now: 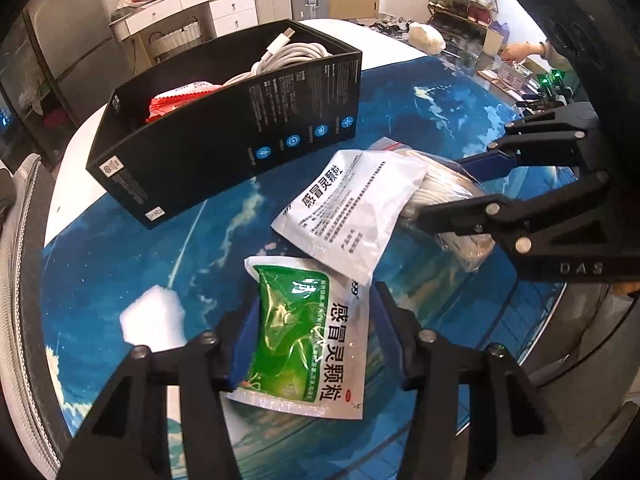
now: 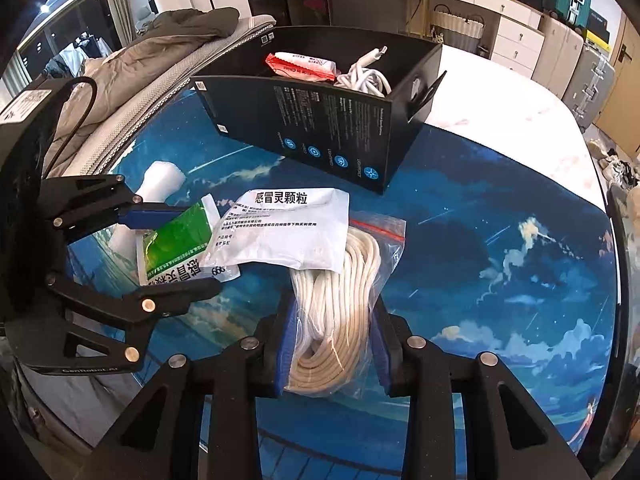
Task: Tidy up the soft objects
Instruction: 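Lift the green packet and bagged rope toward the black box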
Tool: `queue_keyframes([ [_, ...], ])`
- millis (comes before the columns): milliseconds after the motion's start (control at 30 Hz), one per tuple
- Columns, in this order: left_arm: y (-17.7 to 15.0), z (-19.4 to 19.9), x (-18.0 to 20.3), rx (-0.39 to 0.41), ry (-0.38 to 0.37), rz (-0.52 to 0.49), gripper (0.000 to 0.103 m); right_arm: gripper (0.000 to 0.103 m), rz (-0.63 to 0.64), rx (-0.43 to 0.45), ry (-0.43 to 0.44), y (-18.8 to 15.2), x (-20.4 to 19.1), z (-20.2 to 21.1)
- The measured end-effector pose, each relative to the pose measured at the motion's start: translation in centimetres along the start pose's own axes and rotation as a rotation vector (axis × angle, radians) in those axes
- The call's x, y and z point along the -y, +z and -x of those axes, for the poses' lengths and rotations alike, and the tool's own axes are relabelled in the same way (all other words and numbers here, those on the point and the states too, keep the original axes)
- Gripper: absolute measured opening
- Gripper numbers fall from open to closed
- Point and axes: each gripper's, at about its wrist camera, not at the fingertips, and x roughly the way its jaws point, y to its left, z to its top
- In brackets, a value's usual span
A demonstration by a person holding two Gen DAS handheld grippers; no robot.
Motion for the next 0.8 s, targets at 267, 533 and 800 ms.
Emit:
queue_keyframes([
  [267,-0.4,0.7,-2.8,0.011,-0.005,0.055,0.024,0.033,0.002,0.009,-0.013,-0.1,-0.4,-0.5],
  [533,0.3,3.7,-4.6,0.099,0.004,0.094,0.022,0.032,-0.074,0.155,-0.043,0.9,1.3,3.2],
  [800,0.7,5.6,-6.1,0.138,-0.006,0.134,0.022,0.032,-0.059,0.193,-0.026,1.2,0.7,5.0],
])
